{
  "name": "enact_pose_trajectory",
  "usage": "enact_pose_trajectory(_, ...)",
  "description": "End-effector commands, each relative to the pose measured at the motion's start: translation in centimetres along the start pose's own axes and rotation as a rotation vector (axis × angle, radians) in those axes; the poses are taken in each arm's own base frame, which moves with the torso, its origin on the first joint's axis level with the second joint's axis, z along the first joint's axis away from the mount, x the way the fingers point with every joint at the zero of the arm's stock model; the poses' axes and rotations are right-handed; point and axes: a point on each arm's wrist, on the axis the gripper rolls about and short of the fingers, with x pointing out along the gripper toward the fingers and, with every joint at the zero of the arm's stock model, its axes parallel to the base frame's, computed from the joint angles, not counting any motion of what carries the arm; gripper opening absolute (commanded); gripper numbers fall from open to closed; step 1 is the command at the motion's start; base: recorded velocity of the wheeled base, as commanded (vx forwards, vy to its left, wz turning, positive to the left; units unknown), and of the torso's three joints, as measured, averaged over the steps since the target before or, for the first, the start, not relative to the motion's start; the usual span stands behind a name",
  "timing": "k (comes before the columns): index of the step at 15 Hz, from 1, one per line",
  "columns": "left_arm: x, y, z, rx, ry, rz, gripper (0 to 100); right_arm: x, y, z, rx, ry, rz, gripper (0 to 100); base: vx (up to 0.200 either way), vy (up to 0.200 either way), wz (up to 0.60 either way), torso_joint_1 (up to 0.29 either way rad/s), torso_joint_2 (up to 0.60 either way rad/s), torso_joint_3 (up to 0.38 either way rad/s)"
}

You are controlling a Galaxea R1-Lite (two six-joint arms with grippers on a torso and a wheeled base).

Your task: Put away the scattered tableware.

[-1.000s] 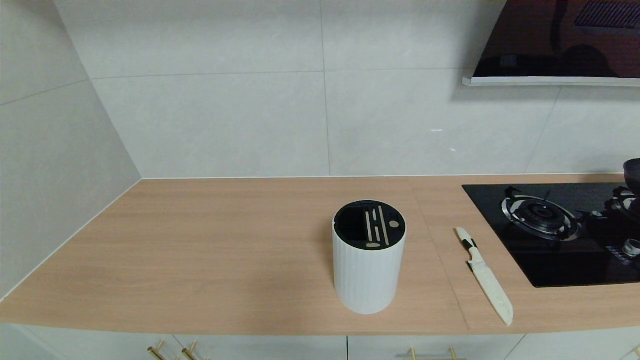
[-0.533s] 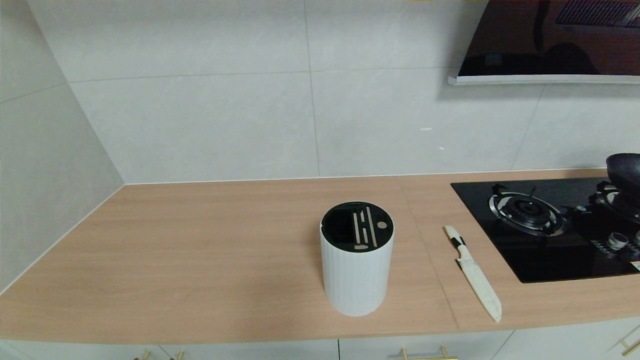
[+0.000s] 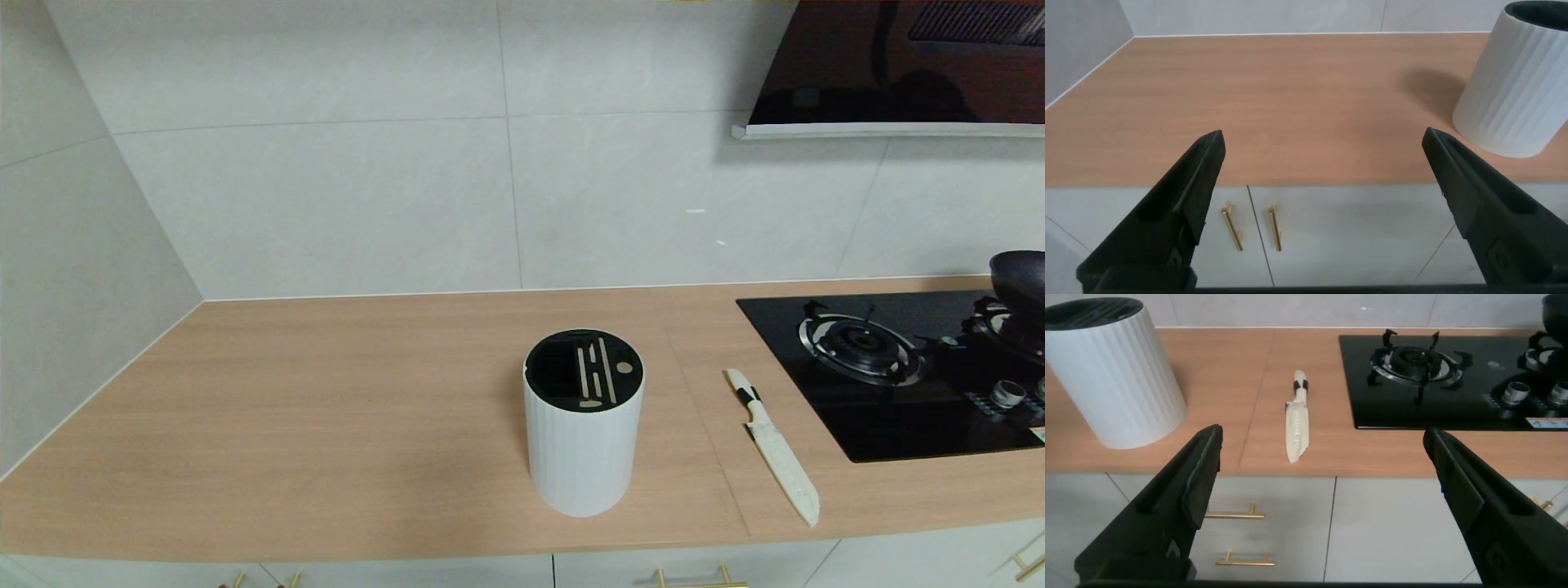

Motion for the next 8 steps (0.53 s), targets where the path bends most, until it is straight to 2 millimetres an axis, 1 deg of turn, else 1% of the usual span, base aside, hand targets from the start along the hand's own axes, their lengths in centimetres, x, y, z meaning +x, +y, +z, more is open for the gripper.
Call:
enact_pose_trajectory(1, 0.0, 0.0, 0.0, 0.0, 0.0, 0.0, 100, 0.0, 0.0, 0.0, -0.012, 0.002, 0.001, 100, 0.0, 0.0, 0.0, 0.0, 0.0, 0.0)
enact_pose_trajectory(2, 0.0, 0.0, 0.0, 0.0, 0.0, 0.0, 100, -0.3, 0.0, 1.4, -0.002, -0.044, 0.01, 100, 0.0, 0.0, 0.0, 0.0, 0.0, 0.0)
enact_pose_trajectory(3, 0.0, 0.0, 0.0, 0.0, 0.0, 0.0, 100, -0.9, 0.0, 4.5, 0.053, -0.108, 0.058, 100, 0.0, 0.0, 0.0, 0.0, 0.0, 0.0)
enact_pose_trajectory(4, 0.0, 0.0, 0.0, 0.0, 0.0, 0.0, 100, -0.6, 0.0, 5.5, 0.088, -0.092, 0.112, 100, 0.0, 0.0, 0.0, 0.0, 0.0, 0.0)
enact_pose_trajectory(5, 0.0, 0.0, 0.0, 0.0, 0.0, 0.0, 100, 0.2, 0.0, 5.8, 0.078, -0.029, 0.145, 100, 0.0, 0.0, 0.0, 0.0, 0.0, 0.0)
enact_pose_trajectory(7, 0.0, 0.0, 0.0, 0.0, 0.0, 0.0, 100, 1.9, 0.0, 6.4, 0.06, 0.079, 0.157, 100, 0.0, 0.0, 0.0, 0.0, 0.0, 0.0)
enact_pose_trajectory(8, 0.0, 0.0, 0.0, 0.0, 0.0, 0.0, 100, 3.1, 0.0, 7.3, 0.062, 0.14, 0.175, 100, 0.0, 0.0, 0.0, 0.0, 0.0, 0.0)
